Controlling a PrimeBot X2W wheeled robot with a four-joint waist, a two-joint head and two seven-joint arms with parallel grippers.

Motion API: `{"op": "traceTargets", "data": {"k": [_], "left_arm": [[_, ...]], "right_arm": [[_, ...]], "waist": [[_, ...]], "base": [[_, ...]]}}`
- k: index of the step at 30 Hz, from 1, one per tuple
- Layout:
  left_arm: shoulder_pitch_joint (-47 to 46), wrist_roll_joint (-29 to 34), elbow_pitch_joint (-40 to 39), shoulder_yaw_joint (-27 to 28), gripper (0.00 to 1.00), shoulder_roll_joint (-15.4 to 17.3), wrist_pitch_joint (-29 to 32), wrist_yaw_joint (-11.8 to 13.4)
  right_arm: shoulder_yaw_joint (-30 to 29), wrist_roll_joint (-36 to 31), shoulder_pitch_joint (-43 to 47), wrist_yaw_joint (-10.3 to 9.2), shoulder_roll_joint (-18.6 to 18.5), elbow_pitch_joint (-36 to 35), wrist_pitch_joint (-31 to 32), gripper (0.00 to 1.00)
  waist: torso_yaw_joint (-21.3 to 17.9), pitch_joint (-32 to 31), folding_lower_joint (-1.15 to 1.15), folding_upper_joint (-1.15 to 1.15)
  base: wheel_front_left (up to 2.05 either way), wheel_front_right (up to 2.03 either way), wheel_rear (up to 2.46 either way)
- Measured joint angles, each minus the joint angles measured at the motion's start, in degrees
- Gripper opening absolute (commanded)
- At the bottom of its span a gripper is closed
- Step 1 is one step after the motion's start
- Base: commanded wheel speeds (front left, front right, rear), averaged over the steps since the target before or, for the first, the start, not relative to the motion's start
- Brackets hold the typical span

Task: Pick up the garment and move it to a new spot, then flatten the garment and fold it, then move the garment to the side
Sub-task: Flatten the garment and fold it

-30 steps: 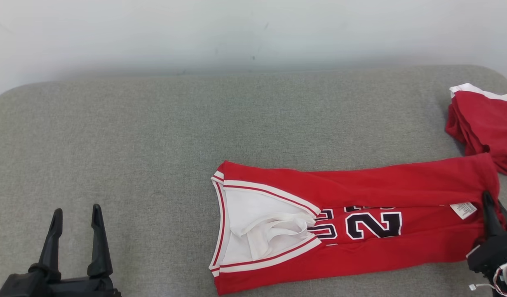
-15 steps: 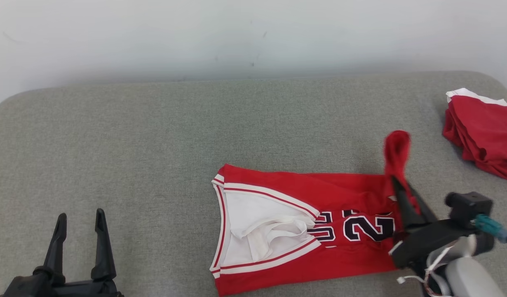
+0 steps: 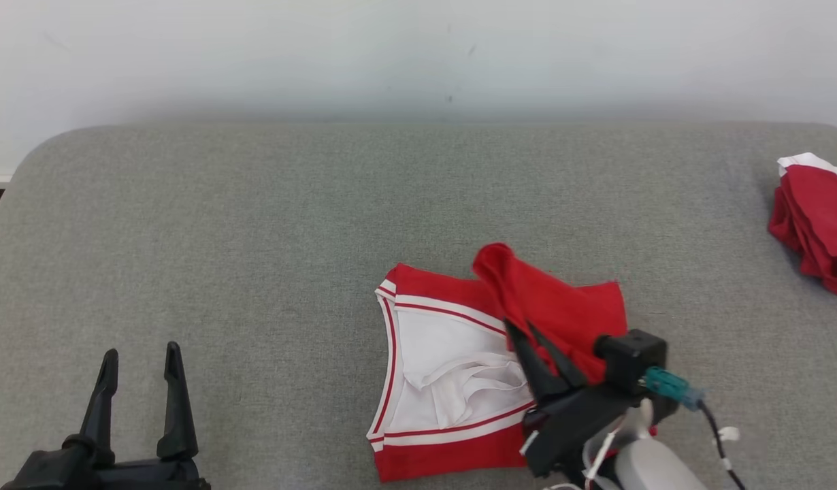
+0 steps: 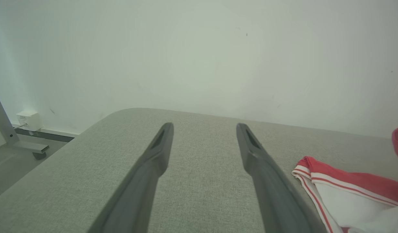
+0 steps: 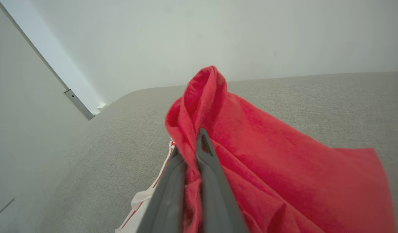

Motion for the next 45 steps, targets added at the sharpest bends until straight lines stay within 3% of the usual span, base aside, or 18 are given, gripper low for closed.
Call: {"op": "traceTargets", "data": {"k": [8, 18, 19, 20, 21, 29, 35, 45], "left_arm": [[-0.91, -0.08, 0.30, -0.60, 1.00, 0.00, 0.00, 0.02], [-2.27, -0.44, 1.05, -1.43, 1.00, -0.02, 0.00, 0.42], [-2.35, -0.45, 1.20, -1.41, 1.00, -0.01, 0.00, 0.42], [-2.42, -0.56, 1.32, -1.47, 1.00, -0.01, 0.00, 0.30], [-2.46, -0.59, 1.44, -1.44, 1.00, -0.01, 0.00, 0.15], [-2.31, -0.48, 1.80, -0.80, 1.00, -0.01, 0.00, 0.07], [-1.77, 0.00, 1.62, -0.89, 1.00, -0.01, 0.00, 0.02], [-0.27, 0.51, 1.54, -0.78, 1.00, -0.02, 0.00, -0.02]], "right_arm": [[4.74, 0.85, -3.87, 0.00, 2.86, 5.00, -2.69, 0.00], [11.95, 7.46, -8.45, 0.00, 3.34, 10.31, -6.36, 0.00], [12.48, 7.70, -8.93, 0.00, 3.33, 10.92, -6.81, 0.24], [13.07, 7.98, -9.35, 0.00, 3.32, 11.44, -7.24, 0.91], [13.58, 8.70, -9.68, 0.00, 3.33, 11.79, -7.47, 1.00], [10.48, 6.49, -11.82, 0.00, 3.38, 12.69, -10.27, 1.00], [1.55, 0.35, -10.39, 0.00, 2.20, 7.73, -10.56, 1.00], [-10.59, -5.87, 1.57, 0.00, -1.97, -2.10, -10.56, 1.00]], "waist": [[1.19, 1.10, 0.00, 0.00], [2.25, 2.38, 0.00, 0.00], [2.30, 2.46, 0.00, 0.00], [2.31, 2.48, 0.01, 0.00], [2.29, 2.45, 0.00, 0.00], [1.13, 1.18, 0.00, 0.00], [-0.16, -0.17, 0.00, 0.00], [-1.96, -2.74, 0.00, 0.00]], "base": [[0.00, 0.00, 0.00], [0.00, 0.00, 0.00], [0.00, 0.00, 0.00], [0.00, 0.00, 0.00], [0.00, 0.00, 0.00], [0.00, 0.00, 0.00], [0.00, 0.00, 0.00], [0.00, 0.00, 0.00]]}}
